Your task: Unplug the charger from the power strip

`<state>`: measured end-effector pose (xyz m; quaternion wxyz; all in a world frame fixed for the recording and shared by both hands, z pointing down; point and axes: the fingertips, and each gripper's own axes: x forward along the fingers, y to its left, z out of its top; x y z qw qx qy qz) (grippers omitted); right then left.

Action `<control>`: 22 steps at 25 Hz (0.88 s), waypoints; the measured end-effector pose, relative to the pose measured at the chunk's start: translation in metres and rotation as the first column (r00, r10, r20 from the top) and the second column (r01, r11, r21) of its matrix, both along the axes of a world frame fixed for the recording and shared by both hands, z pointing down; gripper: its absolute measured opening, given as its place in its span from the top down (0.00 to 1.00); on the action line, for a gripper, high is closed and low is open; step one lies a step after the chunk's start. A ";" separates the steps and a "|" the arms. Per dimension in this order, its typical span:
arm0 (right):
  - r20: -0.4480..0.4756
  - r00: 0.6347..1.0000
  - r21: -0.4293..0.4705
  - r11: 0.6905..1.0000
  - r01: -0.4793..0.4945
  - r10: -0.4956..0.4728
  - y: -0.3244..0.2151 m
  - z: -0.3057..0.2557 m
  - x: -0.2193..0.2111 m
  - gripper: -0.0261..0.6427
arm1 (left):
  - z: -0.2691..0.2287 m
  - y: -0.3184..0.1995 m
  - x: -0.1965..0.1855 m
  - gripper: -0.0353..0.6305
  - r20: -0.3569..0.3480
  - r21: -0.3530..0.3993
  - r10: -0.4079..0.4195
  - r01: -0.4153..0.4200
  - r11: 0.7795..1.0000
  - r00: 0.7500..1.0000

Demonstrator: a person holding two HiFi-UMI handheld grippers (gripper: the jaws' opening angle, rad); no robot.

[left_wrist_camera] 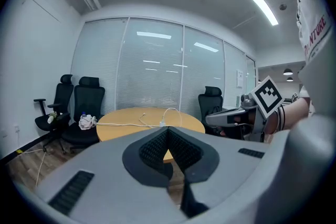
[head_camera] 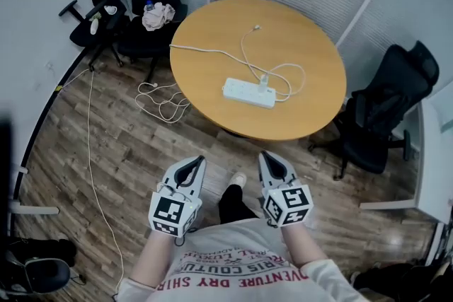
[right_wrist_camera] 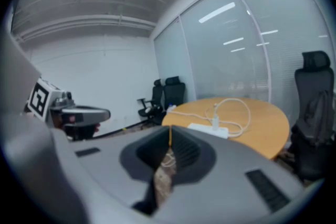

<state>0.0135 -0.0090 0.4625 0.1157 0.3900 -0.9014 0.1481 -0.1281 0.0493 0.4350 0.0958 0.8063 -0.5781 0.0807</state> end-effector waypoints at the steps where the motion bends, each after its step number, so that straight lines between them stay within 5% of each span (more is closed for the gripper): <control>1: 0.002 1.000 -0.001 1.000 -0.003 0.003 -0.019 0.001 -0.002 0.92 | 0.000 -0.017 -0.002 0.90 0.003 -0.003 0.002 -0.002 1.000 1.000; 11: 0.016 0.998 -0.027 0.998 -0.059 0.059 -0.189 0.007 0.005 0.92 | -0.007 -0.191 -0.006 0.90 0.021 0.001 0.025 -0.025 1.000 0.999; 22: -0.036 0.982 -0.093 0.978 -0.189 0.186 -0.254 0.036 0.025 0.92 | 0.021 -0.286 0.007 0.90 0.022 -0.035 0.172 -0.171 0.985 0.985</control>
